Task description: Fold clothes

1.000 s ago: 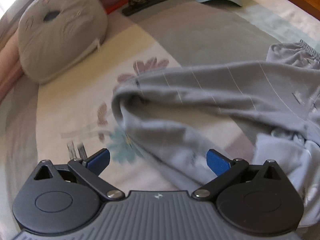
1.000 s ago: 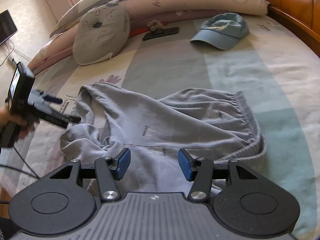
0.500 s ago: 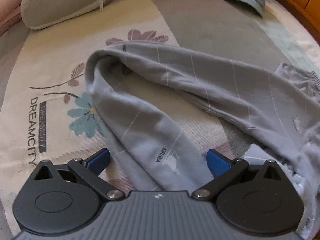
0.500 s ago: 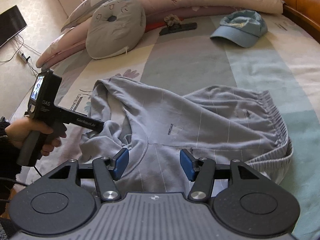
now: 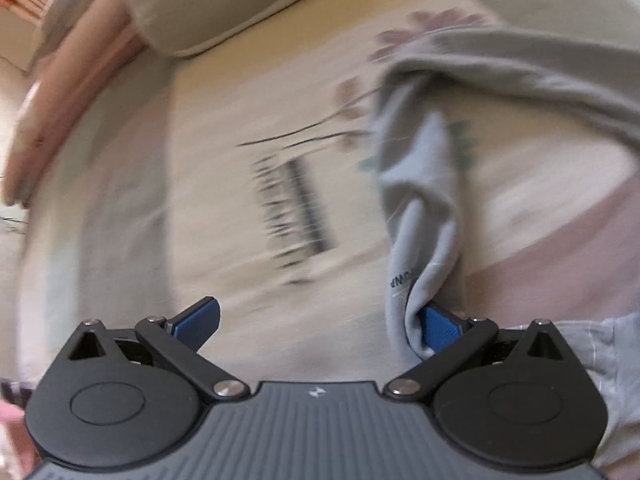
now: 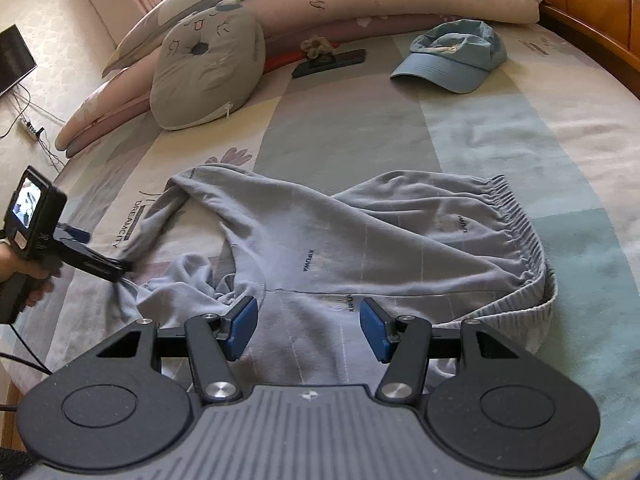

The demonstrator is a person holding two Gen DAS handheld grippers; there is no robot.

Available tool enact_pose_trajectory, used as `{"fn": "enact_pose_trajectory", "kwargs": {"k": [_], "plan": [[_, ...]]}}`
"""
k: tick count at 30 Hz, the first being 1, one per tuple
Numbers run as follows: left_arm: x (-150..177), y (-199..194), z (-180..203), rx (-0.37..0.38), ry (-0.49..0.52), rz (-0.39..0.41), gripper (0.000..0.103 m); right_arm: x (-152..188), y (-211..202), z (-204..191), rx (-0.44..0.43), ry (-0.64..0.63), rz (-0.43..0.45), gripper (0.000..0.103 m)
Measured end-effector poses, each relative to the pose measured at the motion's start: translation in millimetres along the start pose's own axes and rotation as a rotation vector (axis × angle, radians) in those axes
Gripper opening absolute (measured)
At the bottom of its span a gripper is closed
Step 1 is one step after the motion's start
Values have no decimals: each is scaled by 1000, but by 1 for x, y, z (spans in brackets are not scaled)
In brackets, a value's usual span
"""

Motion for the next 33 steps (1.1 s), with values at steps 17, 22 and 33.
{"fn": "enact_pose_trajectory", "kwargs": {"k": [17,22,33], "plan": [[9,-9,22,48,-75,45,103,-4,0,-17,-11,-37,-2,62],[40,-7,4,0,-64,5,103,-4,-4,-13,-8,-58,4,64],[73,3,-42,-76,-256,-118,102,-13,-10,15,-52,-87,7,64]]}}
Point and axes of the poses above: each gripper's, at about its wrist camera, not at the fingertips, and y roughly the way its jaws point, z to its right, x to its underside, the point moved 8 cm from there along y, roughly the way its jaws point, and after that the axes turned 12 degrees about -z, right-handed, at the moved point
